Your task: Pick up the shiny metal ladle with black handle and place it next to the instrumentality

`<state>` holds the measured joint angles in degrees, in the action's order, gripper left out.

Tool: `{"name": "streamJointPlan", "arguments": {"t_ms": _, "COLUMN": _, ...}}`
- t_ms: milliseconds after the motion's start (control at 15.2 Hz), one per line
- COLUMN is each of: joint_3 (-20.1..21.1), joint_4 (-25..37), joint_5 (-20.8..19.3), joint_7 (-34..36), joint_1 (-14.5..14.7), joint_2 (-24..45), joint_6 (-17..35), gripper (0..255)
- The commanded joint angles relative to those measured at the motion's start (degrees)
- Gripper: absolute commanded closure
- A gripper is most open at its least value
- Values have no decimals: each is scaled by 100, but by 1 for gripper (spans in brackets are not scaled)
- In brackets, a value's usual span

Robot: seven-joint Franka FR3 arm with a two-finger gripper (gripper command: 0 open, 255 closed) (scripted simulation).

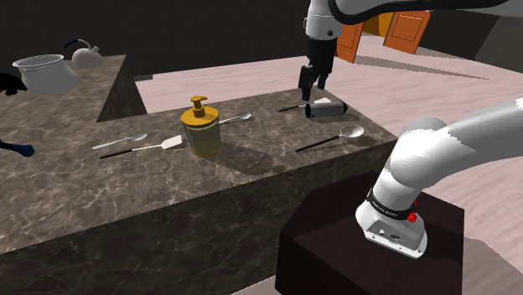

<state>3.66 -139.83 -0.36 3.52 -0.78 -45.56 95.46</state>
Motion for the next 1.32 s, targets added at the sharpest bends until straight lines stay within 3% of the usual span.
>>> {"name": "streamJointPlan", "arguments": {"t_ms": 0, "joint_3": 0, "joint_4": 0, "joint_5": 0, "joint_7": 0, "joint_1": 0, "joint_2": 0, "joint_6": 0, "gripper": 0}}
{"name": "streamJointPlan", "arguments": {"t_ms": 330, "joint_3": -899, "joint_4": -1126, "joint_5": -341, "joint_7": -1892, "joint_1": 365, "joint_2": -695, "joint_6": 495, "gripper": 0}}
{"name": "streamJointPlan", "arguments": {"t_ms": 660, "joint_3": -1996, "joint_4": -1920, "joint_5": -937, "joint_7": -3858, "joint_1": 554, "joint_2": -1010, "joint_6": 970, "gripper": 0}}
{"name": "streamJointPlan", "arguments": {"t_ms": 1122, "joint_3": -3814, "joint_4": -2357, "joint_5": -1960, "joint_7": -6715, "joint_1": 831, "joint_2": -438, "joint_6": 1856, "gripper": 0}}
{"name": "streamJointPlan", "arguments": {"t_ms": 1254, "joint_3": -3946, "joint_4": -2415, "joint_5": -2034, "joint_7": -6854, "joint_1": 861, "joint_2": -339, "joint_6": 2004, "gripper": 0}}
